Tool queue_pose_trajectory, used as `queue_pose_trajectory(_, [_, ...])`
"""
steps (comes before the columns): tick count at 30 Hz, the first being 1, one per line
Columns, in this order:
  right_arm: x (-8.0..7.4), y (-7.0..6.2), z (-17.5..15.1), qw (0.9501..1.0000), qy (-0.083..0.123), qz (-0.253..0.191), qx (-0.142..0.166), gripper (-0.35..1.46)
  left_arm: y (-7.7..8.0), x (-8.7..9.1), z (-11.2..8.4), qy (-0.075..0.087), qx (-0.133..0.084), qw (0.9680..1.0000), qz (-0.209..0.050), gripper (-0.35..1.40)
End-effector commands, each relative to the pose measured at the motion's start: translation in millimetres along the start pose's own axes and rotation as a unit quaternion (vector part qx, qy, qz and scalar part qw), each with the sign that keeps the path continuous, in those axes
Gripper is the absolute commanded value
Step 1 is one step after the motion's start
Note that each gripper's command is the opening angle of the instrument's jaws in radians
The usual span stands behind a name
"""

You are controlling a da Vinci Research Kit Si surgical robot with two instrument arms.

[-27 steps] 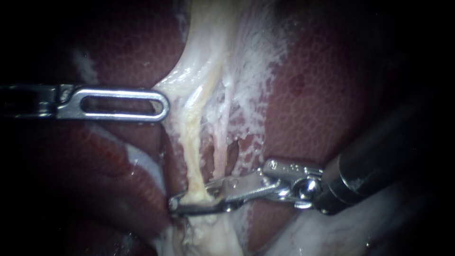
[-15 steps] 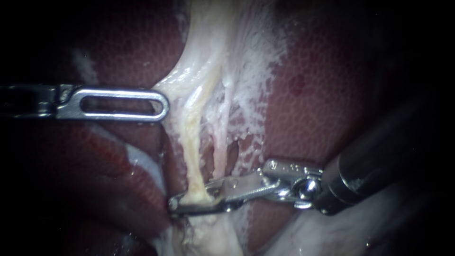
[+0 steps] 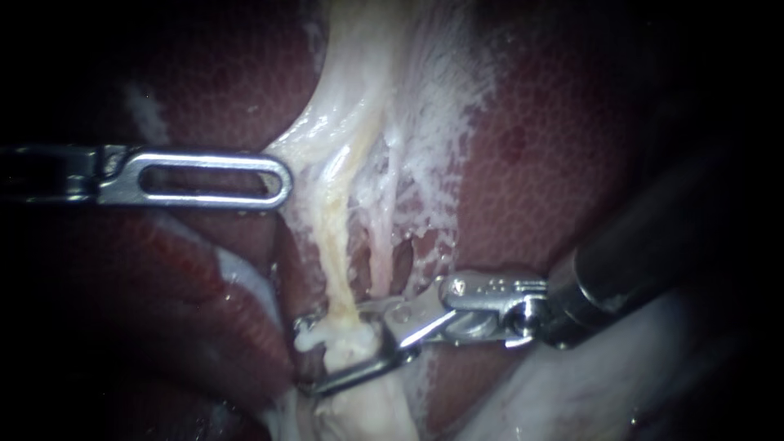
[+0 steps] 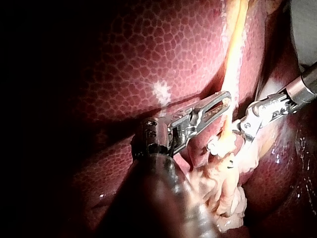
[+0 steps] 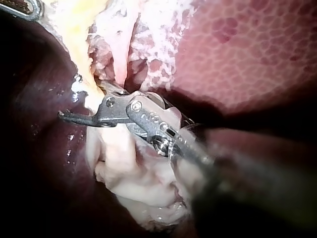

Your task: Going back first clip left tube

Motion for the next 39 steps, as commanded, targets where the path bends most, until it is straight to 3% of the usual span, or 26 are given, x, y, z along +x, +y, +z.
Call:
queue_pose_trajectory(1, [0.2,0.0,-0.1,0.9999,0.001,-0.012,-0.008,0.57,0.0,0.0,0.0,0.0,0.0,1.0,0.0,-0.35])
queue_pose_trajectory(8, [1.1,0.3,-1.5,0.9991,0.003,-0.037,-0.019,0.59,0.0,0.0,0.0,0.0,0.0,1.0,0.0,-0.35])
queue_pose_trajectory(17, [1.1,-0.1,-2.8,0.9991,0.003,-0.039,-0.018,0.6,0.0,0.1,0.0,0.0,0.0,1.0,0.0,-0.35])
queue_pose_trajectory(30, [1.1,-1.5,-8.4,0.999,0.004,-0.036,-0.026,0.6,0.5,0.4,0.2,0.0,0.0,1.0,0.005,-0.35])
queue_pose_trajectory(39, [1.8,-2.8,-14.7,0.9981,0.005,-0.045,-0.043,0.6,0.8,0.4,0.3,0.0,0.0,1.0,0.002,-0.35])
